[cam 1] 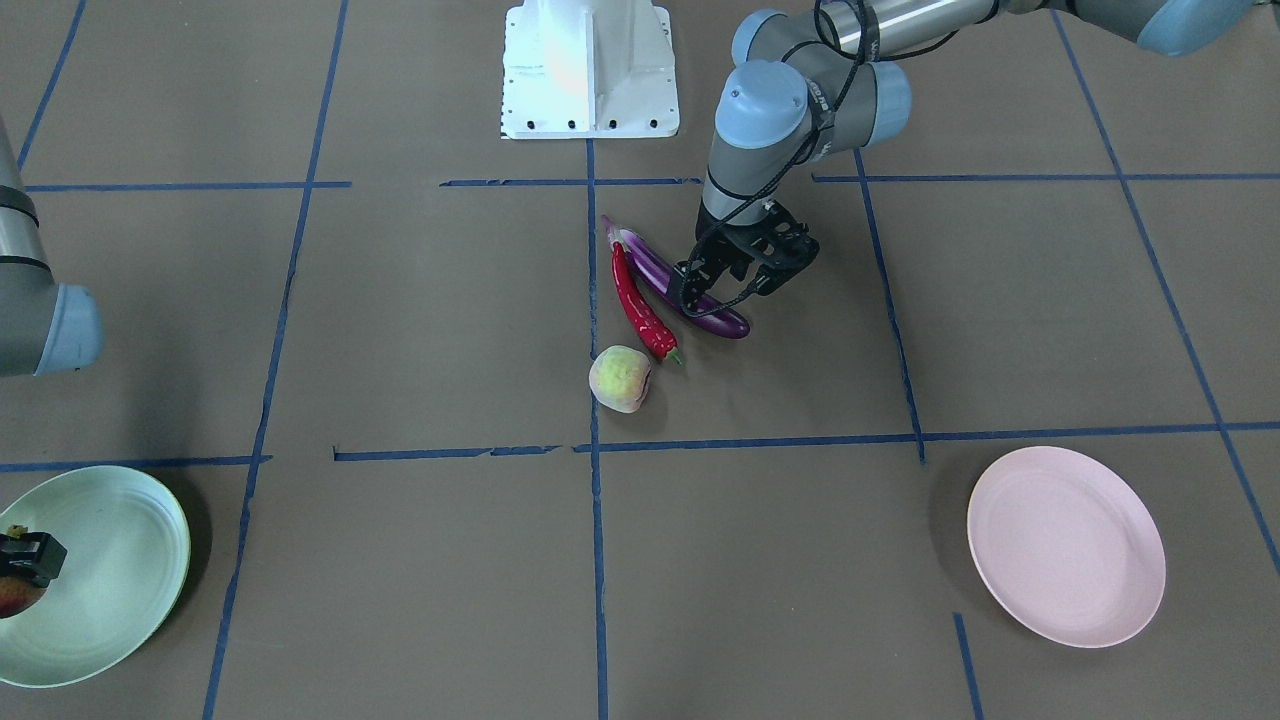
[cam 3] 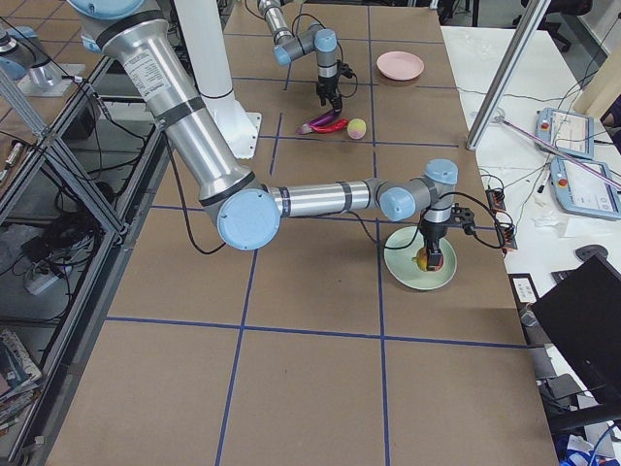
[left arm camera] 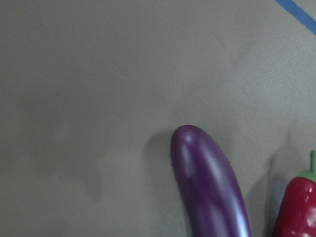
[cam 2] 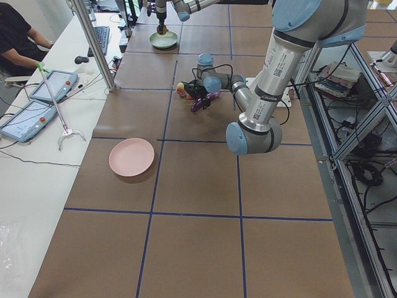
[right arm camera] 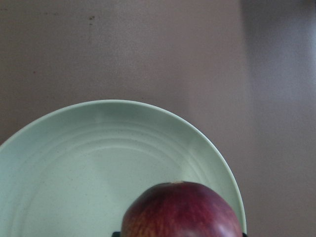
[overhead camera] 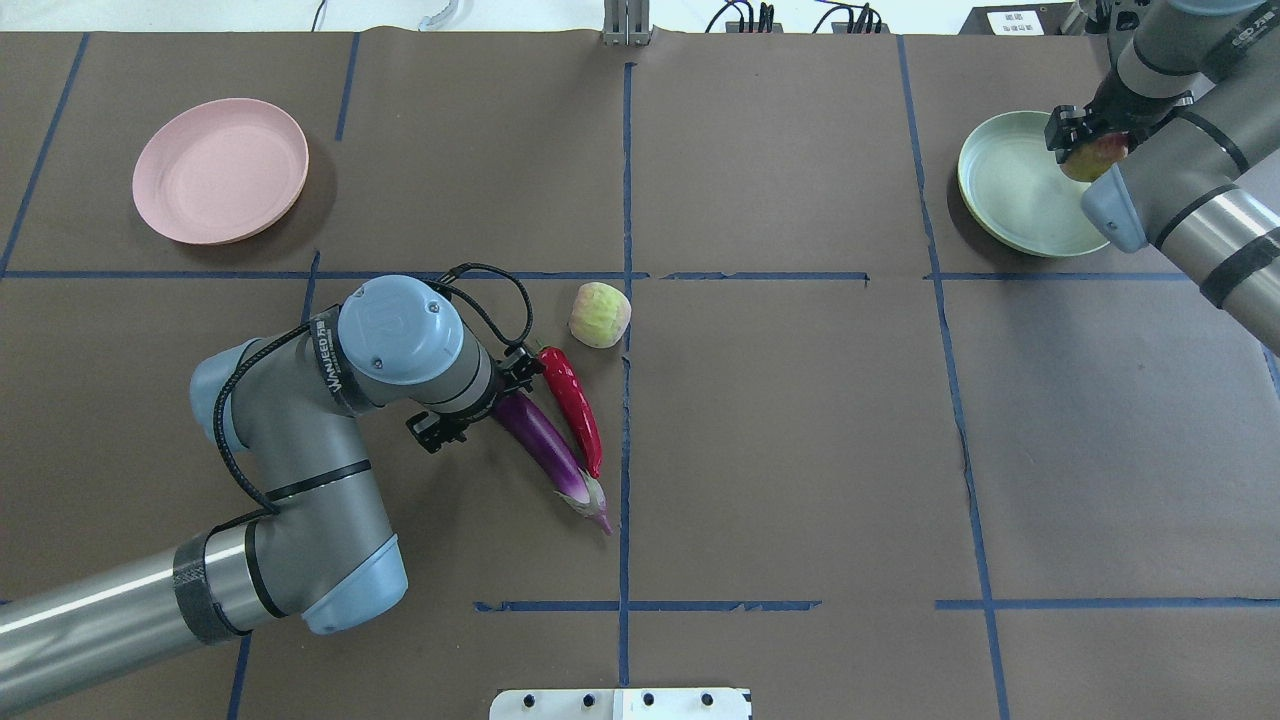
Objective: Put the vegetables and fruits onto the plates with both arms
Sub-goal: 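Release the apple on the green plate while the left gripper grasps the eggplant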
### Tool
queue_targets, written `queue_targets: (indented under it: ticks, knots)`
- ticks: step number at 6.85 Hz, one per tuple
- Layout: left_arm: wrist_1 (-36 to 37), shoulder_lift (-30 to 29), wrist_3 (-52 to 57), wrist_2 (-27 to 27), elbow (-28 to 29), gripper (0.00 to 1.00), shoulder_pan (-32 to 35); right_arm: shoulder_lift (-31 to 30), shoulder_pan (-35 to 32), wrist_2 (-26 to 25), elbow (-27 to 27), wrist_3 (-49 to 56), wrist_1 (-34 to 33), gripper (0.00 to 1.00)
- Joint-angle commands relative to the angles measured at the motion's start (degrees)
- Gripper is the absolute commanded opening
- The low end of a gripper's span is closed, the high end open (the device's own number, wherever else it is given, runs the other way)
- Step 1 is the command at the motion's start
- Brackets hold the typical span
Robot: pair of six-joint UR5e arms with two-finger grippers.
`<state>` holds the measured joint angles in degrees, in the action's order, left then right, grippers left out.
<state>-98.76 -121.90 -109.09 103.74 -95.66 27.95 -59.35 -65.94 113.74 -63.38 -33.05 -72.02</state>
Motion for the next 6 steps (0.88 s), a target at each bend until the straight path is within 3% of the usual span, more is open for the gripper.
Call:
queue_targets:
  ticks: [1, 2, 3, 4, 5, 6]
  knots:
    - [-0.1, -0.4, 0.2, -1.0, 0.7, 0.92, 0.1, -1.3, -0.1, 0.4, -0.2, 0.1, 3.7, 1.0]
    - [-0.2, -0.5, 0.1, -1.0, 2.3, 0.85, 0.0, -2.6, -1.4, 2.1, -3.0, 0.2, 3.6, 1.0]
    - [-0.1, -0.9, 0.0, -1.0, 2.5, 0.65, 0.0, -4.8, -5.1, 11.4, -7.1, 0.2, 3.1, 1.0]
    - [-0.1, -1.0, 0.0, -1.1, 2.4, 0.29, 0.0, -9.3, -6.6, 17.9, -13.6, -0.5, 3.1, 1.0]
    - [-0.1, -1.0, 0.8, -1.1, 2.0, 0.01, 1.7, -13.0, -6.4, 18.1, -21.4, -3.9, 2.9, 1.0]
    - [-0.1, -1.0, 3.1, -0.2, 0.2, 0.0, 5.6, -13.2, -3.4, 18.5, -25.8, -12.8, 2.9, 1.0]
